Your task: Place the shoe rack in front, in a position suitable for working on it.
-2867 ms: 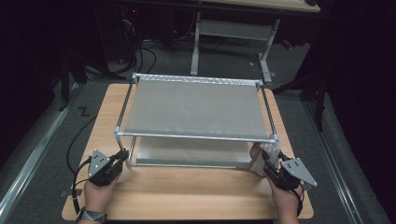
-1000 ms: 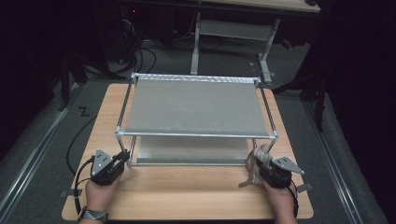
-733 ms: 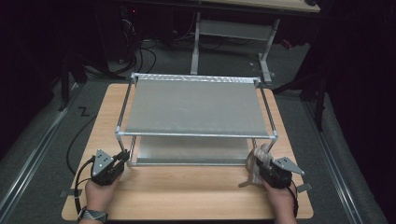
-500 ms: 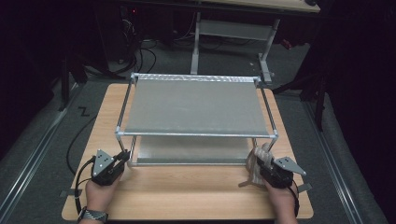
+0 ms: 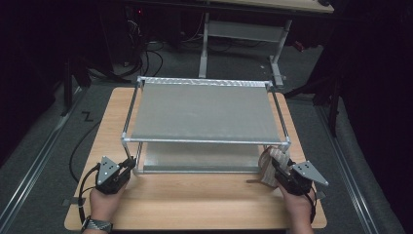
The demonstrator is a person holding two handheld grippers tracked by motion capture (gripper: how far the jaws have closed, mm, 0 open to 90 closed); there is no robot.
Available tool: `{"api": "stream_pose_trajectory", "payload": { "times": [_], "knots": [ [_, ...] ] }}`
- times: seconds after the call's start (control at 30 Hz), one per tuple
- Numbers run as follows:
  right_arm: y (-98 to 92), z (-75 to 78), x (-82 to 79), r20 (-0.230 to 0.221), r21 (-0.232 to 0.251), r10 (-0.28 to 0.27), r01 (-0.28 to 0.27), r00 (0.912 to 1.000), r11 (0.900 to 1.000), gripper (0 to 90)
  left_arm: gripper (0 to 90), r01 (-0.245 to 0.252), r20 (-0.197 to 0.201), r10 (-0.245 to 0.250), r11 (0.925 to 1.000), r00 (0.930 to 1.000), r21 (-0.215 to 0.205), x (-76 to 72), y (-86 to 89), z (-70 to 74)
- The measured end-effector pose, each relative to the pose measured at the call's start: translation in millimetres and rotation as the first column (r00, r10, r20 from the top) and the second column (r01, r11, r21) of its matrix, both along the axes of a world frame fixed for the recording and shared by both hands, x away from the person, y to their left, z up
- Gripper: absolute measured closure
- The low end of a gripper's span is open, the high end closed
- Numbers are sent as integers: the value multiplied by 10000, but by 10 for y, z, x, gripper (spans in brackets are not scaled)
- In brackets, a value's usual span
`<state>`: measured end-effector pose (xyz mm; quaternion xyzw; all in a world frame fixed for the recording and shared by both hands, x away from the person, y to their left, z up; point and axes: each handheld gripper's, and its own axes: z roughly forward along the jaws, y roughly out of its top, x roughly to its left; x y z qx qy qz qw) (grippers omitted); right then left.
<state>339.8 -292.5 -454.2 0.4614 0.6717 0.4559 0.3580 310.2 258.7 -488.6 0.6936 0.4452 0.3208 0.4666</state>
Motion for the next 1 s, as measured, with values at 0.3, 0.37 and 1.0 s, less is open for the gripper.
{"api": "stream_pose_trajectory", "payload": {
  "times": [0.3, 0.37, 1.0],
  "knots": [
    [19, 274, -95, 1102, 259, -147, 119, 9938, 9996, 540, 803, -3, -5, 3, 9999, 10000, -115, 0, 4, -6],
    [23, 291, -101, 1154, 215, -165, 141, 9932, 9997, 538, 803, 0, -7, 0, 9999, 10000, -115, -1, 5, -7],
    [17, 209, -92, 812, 236, -166, 147, 9966, 9996, 626, 803, -80, 40, 81, 9997, 10000, -244, -11, 2, -20]
  ]
}}
